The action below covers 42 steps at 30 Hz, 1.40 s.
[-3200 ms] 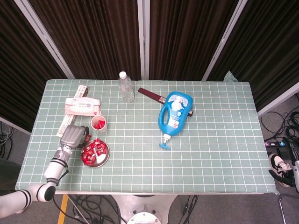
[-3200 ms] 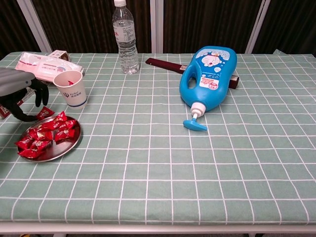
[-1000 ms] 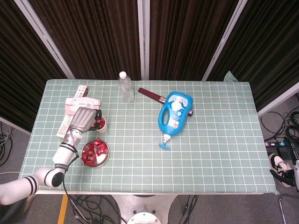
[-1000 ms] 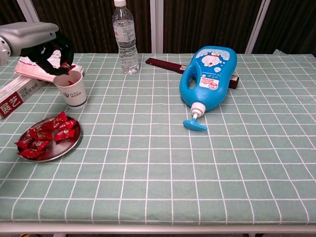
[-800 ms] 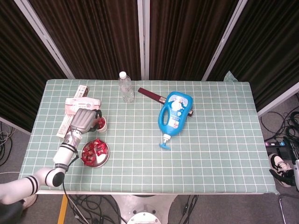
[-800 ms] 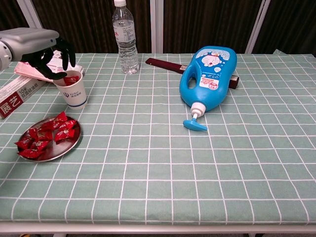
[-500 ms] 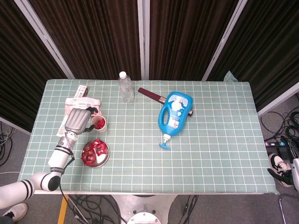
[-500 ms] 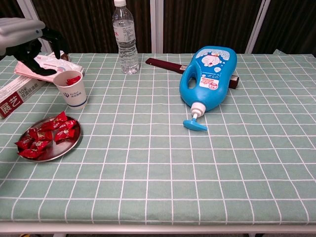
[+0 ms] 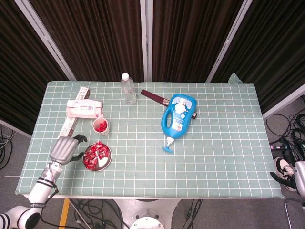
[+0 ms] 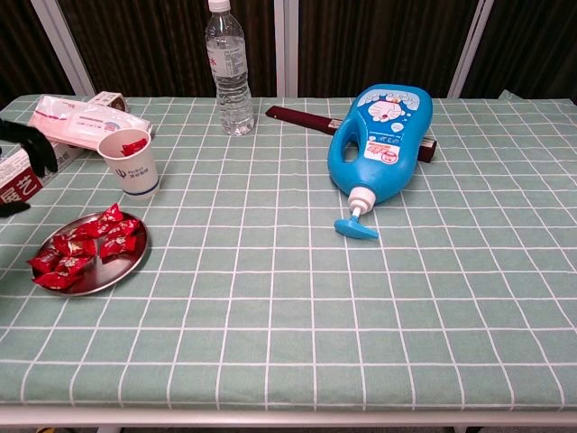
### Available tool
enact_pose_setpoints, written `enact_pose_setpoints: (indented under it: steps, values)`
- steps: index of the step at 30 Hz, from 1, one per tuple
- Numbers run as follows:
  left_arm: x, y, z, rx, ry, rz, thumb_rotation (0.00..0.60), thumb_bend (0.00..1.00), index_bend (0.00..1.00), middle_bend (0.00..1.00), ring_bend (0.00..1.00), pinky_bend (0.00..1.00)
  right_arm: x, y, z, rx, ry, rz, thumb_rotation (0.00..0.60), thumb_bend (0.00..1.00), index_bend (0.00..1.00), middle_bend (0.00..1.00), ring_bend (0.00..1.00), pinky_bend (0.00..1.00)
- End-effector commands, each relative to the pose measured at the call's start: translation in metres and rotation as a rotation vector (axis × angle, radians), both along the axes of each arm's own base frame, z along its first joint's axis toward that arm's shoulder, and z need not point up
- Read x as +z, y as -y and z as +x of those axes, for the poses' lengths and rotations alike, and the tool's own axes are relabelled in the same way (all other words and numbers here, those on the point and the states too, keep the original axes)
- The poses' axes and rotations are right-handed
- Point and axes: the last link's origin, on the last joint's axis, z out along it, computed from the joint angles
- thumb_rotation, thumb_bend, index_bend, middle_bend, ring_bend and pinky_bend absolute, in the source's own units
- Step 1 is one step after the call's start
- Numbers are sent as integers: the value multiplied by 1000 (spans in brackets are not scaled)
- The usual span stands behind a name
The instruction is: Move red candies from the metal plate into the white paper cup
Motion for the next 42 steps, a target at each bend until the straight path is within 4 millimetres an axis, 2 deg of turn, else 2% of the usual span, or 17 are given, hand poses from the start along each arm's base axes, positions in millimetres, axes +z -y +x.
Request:
enact_pose_setpoints:
  steps: [1,7,17,33,42]
  values:
    - [-13,6,0,14,-2,-39,600,268,440,498,762,1000,0,0,1,4,-1,1,600,35,67,163,84,444]
    - [-33,9,5,52,-42,-79,600,214,438,498,762,1000,1,-1,1,-2,-2,-2,600,35,67,163,84,445]
    - [-58,0,14,91,-50,-113,600,209,438,498,762,1000,0,0,0,-5,-2,1,600,35,67,163,84,445]
    - [-66,-4,10,82,-154,-97,600,254,468,530,763,1000,0,0,-1,-11,-3,2,600,35,67,163,84,445]
    - [-70,-3,7,73,-165,-102,600,314,551,594,766,1000,1,-1,0,-10,-3,-1,600,35,67,163,84,446]
